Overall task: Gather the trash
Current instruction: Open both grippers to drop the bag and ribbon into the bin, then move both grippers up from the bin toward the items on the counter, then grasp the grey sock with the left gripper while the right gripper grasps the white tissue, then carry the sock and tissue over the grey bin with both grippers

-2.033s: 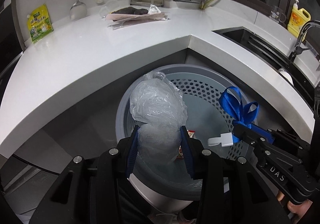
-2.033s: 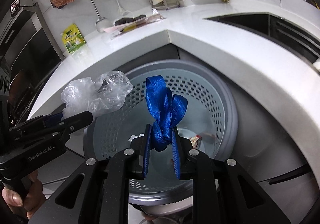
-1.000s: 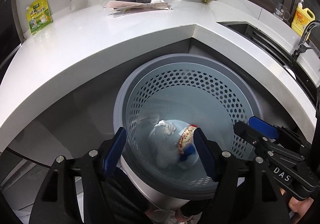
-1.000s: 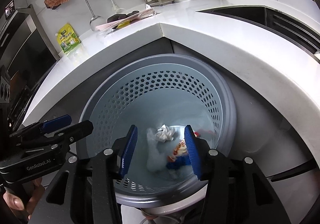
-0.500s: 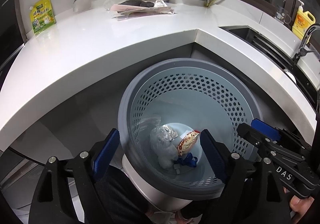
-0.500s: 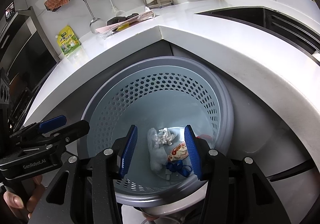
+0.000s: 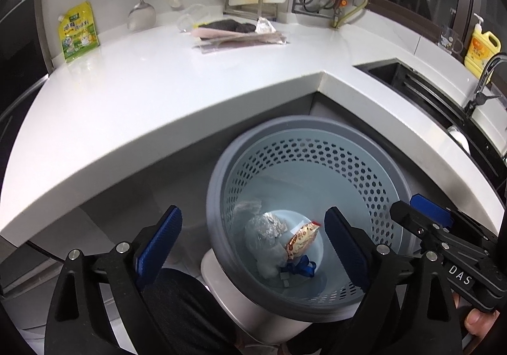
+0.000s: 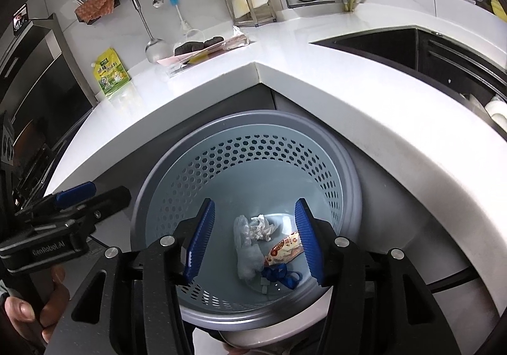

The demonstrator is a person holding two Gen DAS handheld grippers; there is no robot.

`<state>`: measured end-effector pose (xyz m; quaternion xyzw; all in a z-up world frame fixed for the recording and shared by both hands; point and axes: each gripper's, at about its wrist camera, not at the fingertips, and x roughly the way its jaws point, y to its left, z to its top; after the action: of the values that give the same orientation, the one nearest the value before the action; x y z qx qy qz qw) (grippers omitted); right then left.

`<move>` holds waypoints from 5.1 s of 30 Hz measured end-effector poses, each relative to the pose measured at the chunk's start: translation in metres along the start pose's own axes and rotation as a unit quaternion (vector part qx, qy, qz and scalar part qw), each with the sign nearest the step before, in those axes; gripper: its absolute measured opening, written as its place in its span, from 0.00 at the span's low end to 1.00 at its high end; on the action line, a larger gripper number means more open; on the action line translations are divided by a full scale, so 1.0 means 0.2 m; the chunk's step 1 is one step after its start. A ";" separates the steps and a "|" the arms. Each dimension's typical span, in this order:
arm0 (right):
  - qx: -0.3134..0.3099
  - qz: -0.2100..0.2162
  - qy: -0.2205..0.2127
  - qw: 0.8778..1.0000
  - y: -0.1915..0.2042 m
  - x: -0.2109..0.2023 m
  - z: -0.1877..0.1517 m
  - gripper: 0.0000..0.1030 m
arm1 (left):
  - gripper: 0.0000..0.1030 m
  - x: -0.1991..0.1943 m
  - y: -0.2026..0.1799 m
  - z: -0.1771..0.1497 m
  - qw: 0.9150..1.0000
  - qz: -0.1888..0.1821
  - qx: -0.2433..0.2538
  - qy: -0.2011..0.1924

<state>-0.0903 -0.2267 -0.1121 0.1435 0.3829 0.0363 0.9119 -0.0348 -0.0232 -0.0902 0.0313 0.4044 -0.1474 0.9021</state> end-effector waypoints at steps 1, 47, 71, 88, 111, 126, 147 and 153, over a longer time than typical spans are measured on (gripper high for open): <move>-0.001 -0.001 0.000 1.000 0.00 0.00 0.01 0.49 | 0.88 -0.01 0.01 0.01 1.000 0.000 -0.001 -0.002; -0.089 0.045 -0.002 0.995 0.02 0.73 1.39 0.53 | 0.93 0.75 0.26 1.26 0.996 0.067 -0.049 -0.020; -0.097 0.060 0.081 0.990 0.09 1.28 1.67 0.53 | 0.36 0.86 0.28 1.32 0.998 0.056 -0.036 -0.010; -0.125 0.046 0.045 0.990 0.15 1.30 1.70 0.08 | 0.28 0.78 0.34 1.32 0.997 0.062 -0.042 -0.036; -0.056 0.050 -0.110 0.991 -0.03 0.92 1.81 0.07 | 0.25 0.58 0.42 1.35 0.994 0.054 -0.057 -0.071; -0.054 0.044 -0.116 0.991 -0.02 0.55 1.46 0.07 | 0.25 0.24 0.43 1.17 0.993 0.060 -0.051 -0.092; -0.030 0.033 -0.090 0.995 0.10 0.03 0.65 0.07 | 0.24 -0.22 0.20 0.56 0.995 0.027 -0.007 -0.091; -0.028 0.023 -0.078 0.996 0.10 -0.03 0.47 0.07 | 0.24 -0.26 0.11 0.45 0.996 0.024 0.001 -0.091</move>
<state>-0.0277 -0.2301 -0.0391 0.1295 0.3057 0.0568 0.9416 0.0031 -0.0058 0.0073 0.0285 0.3193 -0.1287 0.9384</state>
